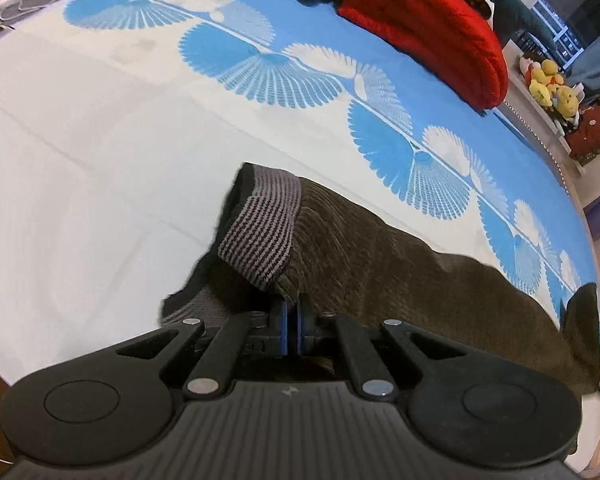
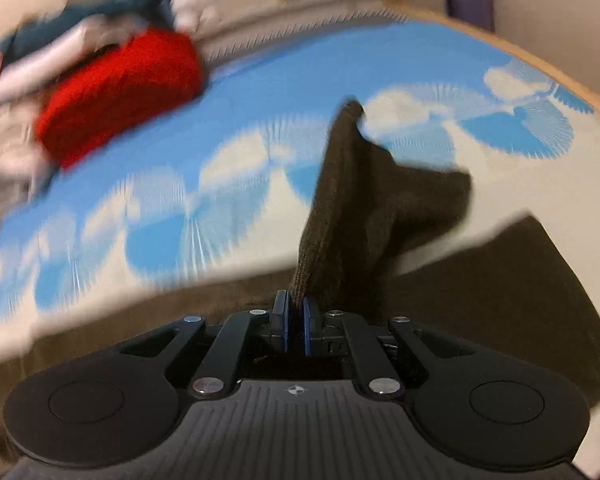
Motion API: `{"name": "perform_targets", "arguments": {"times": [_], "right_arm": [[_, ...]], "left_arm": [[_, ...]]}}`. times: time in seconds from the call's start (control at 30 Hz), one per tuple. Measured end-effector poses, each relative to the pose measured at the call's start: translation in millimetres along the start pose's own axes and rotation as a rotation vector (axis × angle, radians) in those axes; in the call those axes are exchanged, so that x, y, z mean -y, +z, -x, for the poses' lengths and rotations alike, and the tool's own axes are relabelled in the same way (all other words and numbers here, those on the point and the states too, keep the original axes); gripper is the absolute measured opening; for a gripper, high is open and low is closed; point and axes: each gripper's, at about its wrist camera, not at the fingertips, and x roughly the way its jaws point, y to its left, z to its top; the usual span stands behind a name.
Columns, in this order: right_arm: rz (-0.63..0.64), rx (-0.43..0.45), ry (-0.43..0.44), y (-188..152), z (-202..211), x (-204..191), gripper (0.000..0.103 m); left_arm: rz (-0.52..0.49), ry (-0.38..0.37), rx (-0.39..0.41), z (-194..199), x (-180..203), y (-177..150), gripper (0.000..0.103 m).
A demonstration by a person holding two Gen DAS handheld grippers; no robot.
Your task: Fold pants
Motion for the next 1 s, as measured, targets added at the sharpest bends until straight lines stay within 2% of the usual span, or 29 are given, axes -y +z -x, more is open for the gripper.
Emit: {"name": "perform_targets", "arguments": {"times": [0.03, 0.17, 0.2, 0.23, 0.27, 0.3, 0.37, 0.43, 0.47, 0.57, 0.77, 0.83, 0.9, 0.93, 0.97, 1.0], "right_arm": [[0.030, -0.045, -0.005, -12, 1, 1, 0.006], [0.171, -0.349, 0.018, -61, -20, 12, 0.008], [0.206, -0.379, 0.006, -65, -23, 13, 0.008], [0.225, -0.365, 0.001, -63, -22, 14, 0.009], [0.215, -0.334, 0.015, -57, -19, 17, 0.018], [0.178, -0.289, 0.033, -47, -14, 21, 0.023], [0.123, -0.182, 0.031, -28, -6, 25, 0.038], [0.100, -0.072, 0.019, -10, -5, 23, 0.045], [0.100, -0.043, 0.014, -4, -8, 19, 0.046], [0.159, -0.018, 0.016, 10, -32, -5, 0.048], [0.483, -0.094, -0.147, 2, -94, -64, 0.048], [0.560, -0.115, -0.209, -2, -107, -68, 0.048], [0.584, -0.105, -0.262, -1, -113, -65, 0.045], [0.569, -0.100, -0.272, 1, -115, -62, 0.043], [0.530, -0.093, -0.268, 4, -116, -55, 0.029], [0.483, -0.085, -0.255, 8, -113, -48, 0.019]], "left_arm": [[0.005, 0.013, -0.011, -1, -3, 0, 0.004], [0.023, 0.091, -0.114, -18, -10, -3, 0.004], [0.021, 0.103, -0.124, -20, -9, -2, 0.005], [0.025, 0.098, -0.125, -22, -8, -1, 0.005], [0.036, 0.089, -0.123, -22, -8, -1, 0.007], [0.053, 0.085, -0.125, -24, -8, 0, 0.016], [0.086, 0.081, -0.138, -28, -10, 2, 0.032], [0.108, 0.078, -0.151, -33, -13, 1, 0.033], [0.116, 0.076, -0.157, -36, -13, 2, 0.033], [0.138, 0.062, -0.178, -41, -11, 3, 0.033], [0.118, 0.099, -0.200, -56, -1, 6, 0.036], [0.113, 0.109, -0.207, -60, 0, 7, 0.036], [0.103, 0.117, -0.208, -61, 2, 7, 0.034], [0.096, 0.122, -0.205, -62, 3, 7, 0.033], [0.090, 0.128, -0.201, -62, 5, 7, 0.027], [0.086, 0.132, -0.195, -61, 4, 6, 0.020]]}}
